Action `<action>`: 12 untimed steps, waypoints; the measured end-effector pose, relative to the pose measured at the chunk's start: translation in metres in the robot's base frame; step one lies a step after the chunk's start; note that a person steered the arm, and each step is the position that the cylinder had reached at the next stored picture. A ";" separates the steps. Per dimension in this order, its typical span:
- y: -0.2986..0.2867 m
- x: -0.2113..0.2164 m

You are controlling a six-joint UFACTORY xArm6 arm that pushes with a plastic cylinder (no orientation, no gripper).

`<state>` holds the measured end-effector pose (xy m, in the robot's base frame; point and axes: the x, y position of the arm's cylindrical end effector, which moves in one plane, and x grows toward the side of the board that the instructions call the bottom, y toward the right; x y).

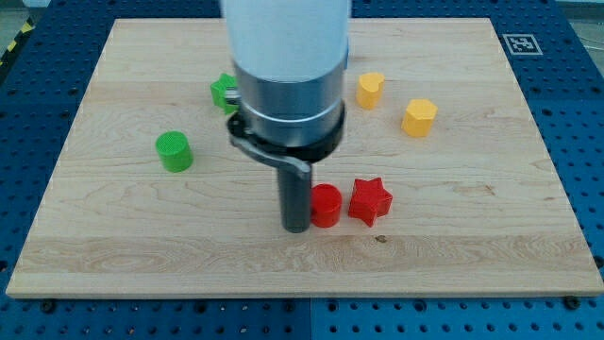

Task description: Move the green star below to the blue triangle

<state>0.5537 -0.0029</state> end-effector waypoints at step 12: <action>0.017 -0.158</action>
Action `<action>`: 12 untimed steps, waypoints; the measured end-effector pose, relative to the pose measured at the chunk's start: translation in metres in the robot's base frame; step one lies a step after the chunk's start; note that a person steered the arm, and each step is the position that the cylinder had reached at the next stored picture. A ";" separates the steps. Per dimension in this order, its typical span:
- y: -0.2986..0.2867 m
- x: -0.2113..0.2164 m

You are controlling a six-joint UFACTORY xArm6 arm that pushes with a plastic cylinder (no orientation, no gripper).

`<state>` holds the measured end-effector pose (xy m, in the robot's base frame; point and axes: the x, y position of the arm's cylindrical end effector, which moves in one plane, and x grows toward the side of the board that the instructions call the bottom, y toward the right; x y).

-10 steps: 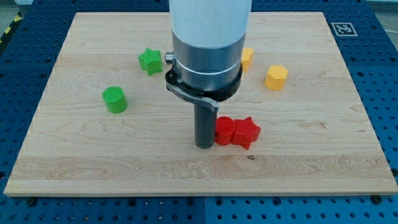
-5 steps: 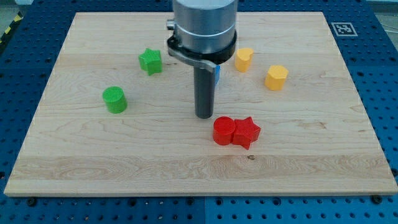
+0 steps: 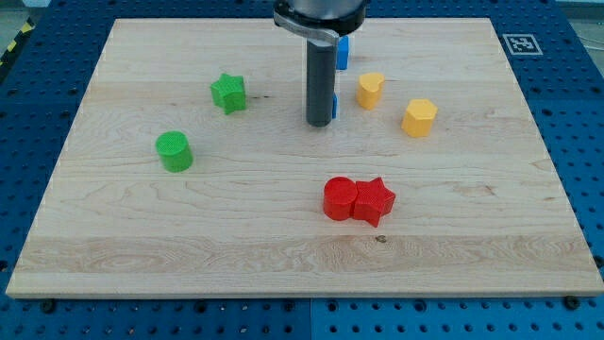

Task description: Move the green star below to the blue triangle

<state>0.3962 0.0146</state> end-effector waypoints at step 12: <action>-0.168 -0.030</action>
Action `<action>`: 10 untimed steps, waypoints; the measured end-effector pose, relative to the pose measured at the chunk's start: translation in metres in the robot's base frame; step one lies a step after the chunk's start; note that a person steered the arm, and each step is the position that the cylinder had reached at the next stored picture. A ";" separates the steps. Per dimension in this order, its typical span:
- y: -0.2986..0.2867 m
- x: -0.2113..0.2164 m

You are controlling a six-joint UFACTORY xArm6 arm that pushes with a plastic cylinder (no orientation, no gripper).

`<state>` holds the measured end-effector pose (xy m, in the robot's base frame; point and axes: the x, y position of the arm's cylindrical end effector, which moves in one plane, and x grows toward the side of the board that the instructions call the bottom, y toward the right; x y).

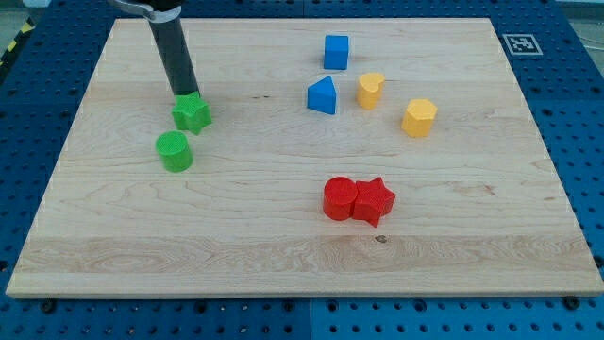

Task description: Move the green star below to the blue triangle

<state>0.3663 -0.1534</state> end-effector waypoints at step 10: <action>0.028 0.051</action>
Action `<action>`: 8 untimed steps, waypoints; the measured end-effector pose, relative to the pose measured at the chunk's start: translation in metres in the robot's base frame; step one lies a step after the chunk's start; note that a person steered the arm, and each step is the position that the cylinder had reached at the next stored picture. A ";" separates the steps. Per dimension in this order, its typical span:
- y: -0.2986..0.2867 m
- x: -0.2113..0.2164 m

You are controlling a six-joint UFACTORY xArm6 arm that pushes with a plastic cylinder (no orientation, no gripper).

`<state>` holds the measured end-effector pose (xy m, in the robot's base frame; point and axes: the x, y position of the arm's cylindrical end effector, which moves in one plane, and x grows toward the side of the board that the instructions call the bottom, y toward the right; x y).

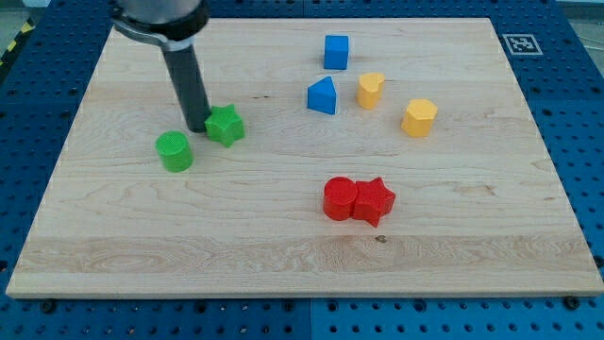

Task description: Move the green star below to the blue triangle

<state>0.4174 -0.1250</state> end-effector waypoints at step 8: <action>0.145 -0.007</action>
